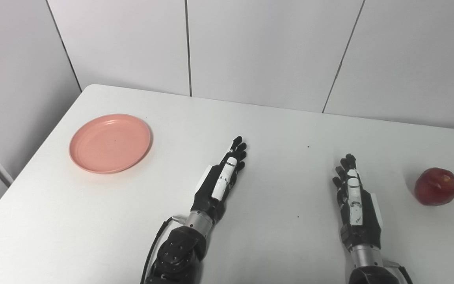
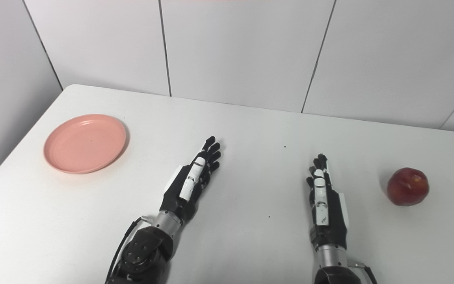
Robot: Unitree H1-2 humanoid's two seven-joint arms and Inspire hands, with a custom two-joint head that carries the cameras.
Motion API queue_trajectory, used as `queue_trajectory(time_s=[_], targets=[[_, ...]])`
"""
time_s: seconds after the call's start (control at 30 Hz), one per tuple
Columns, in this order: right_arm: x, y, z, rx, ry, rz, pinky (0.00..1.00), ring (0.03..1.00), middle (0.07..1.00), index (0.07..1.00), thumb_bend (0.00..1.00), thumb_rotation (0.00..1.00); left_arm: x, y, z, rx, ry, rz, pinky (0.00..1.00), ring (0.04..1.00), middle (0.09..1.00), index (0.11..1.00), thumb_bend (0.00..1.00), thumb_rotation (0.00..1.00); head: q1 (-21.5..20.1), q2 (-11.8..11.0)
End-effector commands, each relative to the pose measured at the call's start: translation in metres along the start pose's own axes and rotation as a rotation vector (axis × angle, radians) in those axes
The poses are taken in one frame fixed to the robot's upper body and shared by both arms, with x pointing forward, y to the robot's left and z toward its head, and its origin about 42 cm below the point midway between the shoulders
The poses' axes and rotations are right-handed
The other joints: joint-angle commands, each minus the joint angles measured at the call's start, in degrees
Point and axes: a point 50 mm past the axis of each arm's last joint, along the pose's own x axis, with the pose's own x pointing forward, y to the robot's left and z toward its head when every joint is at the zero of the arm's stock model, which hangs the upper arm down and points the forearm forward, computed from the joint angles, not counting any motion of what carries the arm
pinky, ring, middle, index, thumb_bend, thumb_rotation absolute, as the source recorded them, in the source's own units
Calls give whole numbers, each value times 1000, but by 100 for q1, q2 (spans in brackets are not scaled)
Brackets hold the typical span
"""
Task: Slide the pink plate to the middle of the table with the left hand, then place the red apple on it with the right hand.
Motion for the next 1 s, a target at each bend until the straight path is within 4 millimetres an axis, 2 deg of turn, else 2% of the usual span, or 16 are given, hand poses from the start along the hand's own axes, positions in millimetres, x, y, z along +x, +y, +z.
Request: queue_trajectory(time_s=[0.0,0.3,0.6,0.97], targets=[[9,2,14,6,-93,20,1000,1000,1000,1000,229,1000,10,1,19,15,-71,-23,1000,1000,1000,1000,412,1000,18,-5],[9,1,14,9,-87,15,1000,1000,1000,1000,236,1000,14,7,44,60,-98,-51,1000,1000,1000,1000,457,1000,119,-30],[9,-1,14,3,-82,14,1000,1000,1000,1000,230,1000,24,12,68,66,-158,-19,1000,998,1000,998,442,1000,193,-63],[9,-4,14,5,-84,20,1000,1000,1000,1000,237,1000,32,33,96,91,-243,25,1000,999,1000,984,439,1000,255,-91]])
